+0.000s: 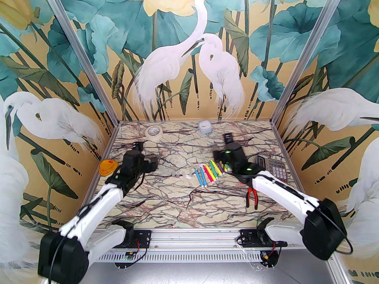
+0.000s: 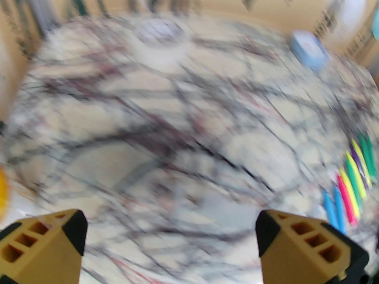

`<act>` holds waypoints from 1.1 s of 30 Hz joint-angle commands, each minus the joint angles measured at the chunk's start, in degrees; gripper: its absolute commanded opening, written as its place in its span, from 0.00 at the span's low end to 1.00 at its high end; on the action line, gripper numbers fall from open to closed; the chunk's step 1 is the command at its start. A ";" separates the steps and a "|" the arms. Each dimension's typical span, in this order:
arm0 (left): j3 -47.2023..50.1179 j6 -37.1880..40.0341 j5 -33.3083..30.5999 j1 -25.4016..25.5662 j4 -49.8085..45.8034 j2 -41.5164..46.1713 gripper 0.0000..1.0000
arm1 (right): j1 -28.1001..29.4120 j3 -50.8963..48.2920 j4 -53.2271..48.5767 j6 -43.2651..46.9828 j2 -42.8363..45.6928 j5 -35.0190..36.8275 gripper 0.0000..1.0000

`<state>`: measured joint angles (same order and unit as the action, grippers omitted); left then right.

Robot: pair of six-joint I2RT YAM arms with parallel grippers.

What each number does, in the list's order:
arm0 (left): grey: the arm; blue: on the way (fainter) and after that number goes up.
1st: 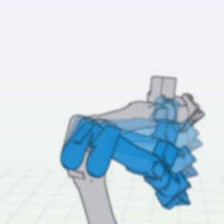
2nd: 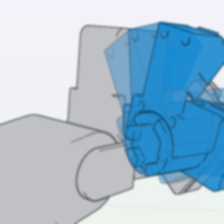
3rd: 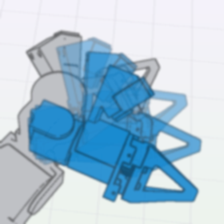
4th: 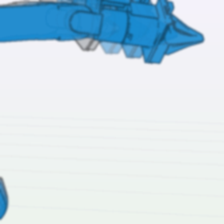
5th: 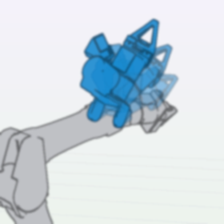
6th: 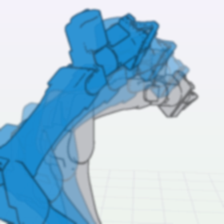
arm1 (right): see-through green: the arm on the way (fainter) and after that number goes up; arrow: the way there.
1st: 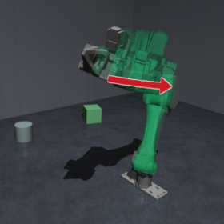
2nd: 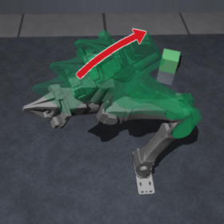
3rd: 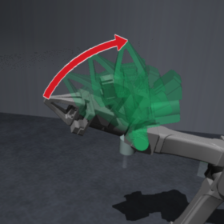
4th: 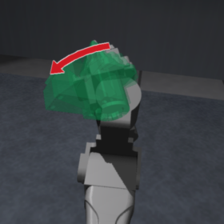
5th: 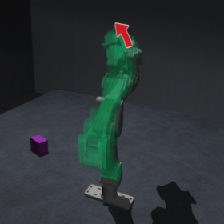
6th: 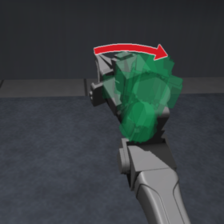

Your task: Open the pen caps

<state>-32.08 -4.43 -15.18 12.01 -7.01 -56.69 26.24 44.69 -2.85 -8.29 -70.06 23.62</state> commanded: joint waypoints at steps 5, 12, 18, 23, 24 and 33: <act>12.13 7.66 -2.84 -5.08 31.52 -3.34 1.00 | -12.56 -9.57 14.11 2.84 2.68 3.58 0.99; 13.71 4.38 2.94 -9.66 42.91 -13.52 1.00 | -21.28 -16.11 29.26 -0.32 -6.04 -1.28 0.99; 13.80 5.21 5.61 -11.28 54.46 -19.94 1.00 | -22.38 -20.02 43.43 3.65 -11.99 -2.99 0.99; 12.11 2.91 10.91 -13.38 55.81 -24.24 1.00 | -24.49 -22.59 52.12 3.39 -16.68 -8.64 0.99; 13.31 2.42 11.11 -13.55 62.00 -28.04 1.00 | -25.32 -22.68 53.62 2.87 -17.99 -9.97 0.99; 11.09 3.04 12.11 -13.59 63.02 -32.89 1.00 | -25.91 -23.51 55.53 2.45 -18.66 -10.43 0.99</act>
<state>-19.16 -0.84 -4.69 -1.26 54.87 -88.99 0.45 21.34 50.33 -5.54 -88.58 14.44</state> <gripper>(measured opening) 0.996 0.992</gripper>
